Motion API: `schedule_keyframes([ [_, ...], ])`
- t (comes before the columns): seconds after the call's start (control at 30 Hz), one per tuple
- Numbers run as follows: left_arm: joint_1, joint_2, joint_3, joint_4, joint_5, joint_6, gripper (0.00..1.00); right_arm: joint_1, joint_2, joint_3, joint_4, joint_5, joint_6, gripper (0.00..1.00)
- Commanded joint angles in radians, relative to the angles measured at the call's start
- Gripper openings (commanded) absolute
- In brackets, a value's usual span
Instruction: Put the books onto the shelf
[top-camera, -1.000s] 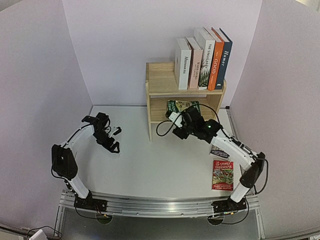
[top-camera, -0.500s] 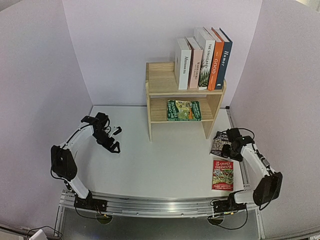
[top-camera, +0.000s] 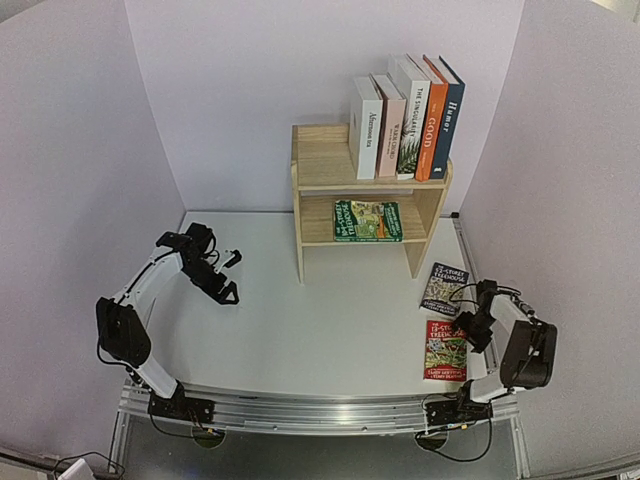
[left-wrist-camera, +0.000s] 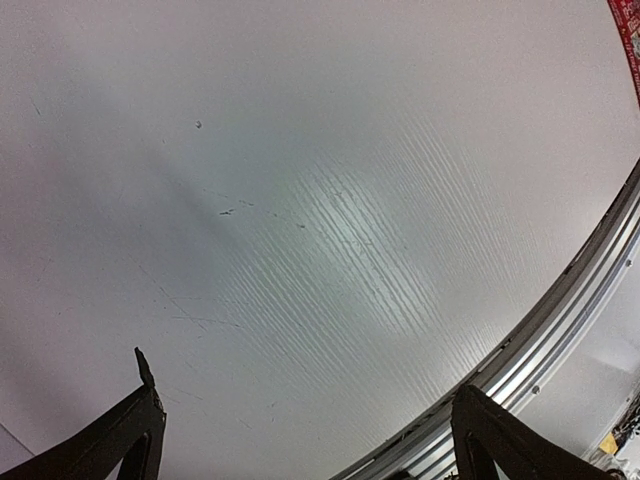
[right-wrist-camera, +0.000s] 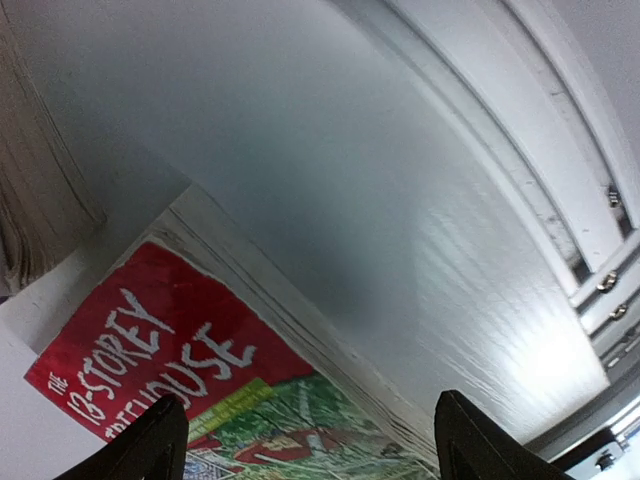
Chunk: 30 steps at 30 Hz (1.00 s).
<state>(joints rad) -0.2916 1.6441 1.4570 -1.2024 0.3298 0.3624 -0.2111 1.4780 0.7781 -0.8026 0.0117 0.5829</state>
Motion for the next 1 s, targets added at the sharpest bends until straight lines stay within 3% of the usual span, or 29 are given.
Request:
schedule_keyframes([
  [0.0,0.0,-0.046,-0.009,0.012,0.013,0.018,1.0,-0.003,0.076,-0.011,0.098,-0.104,-0.03,0.82],
  [0.33,0.0,-0.045,-0.003,0.013,0.015,0.021,1.0,0.022,0.206,-0.009,0.122,-0.208,-0.096,0.69],
  [0.43,0.0,-0.044,0.0,0.013,0.015,0.022,1.0,0.08,0.231,-0.008,0.123,-0.229,-0.105,0.6],
  [0.7,0.0,-0.046,-0.007,0.016,0.011,0.023,1.0,0.267,0.239,0.017,0.129,-0.241,-0.106,0.02],
  [0.97,-0.001,-0.042,-0.015,0.011,0.042,0.021,1.0,0.592,0.124,0.133,0.188,-0.205,-0.17,0.0],
])
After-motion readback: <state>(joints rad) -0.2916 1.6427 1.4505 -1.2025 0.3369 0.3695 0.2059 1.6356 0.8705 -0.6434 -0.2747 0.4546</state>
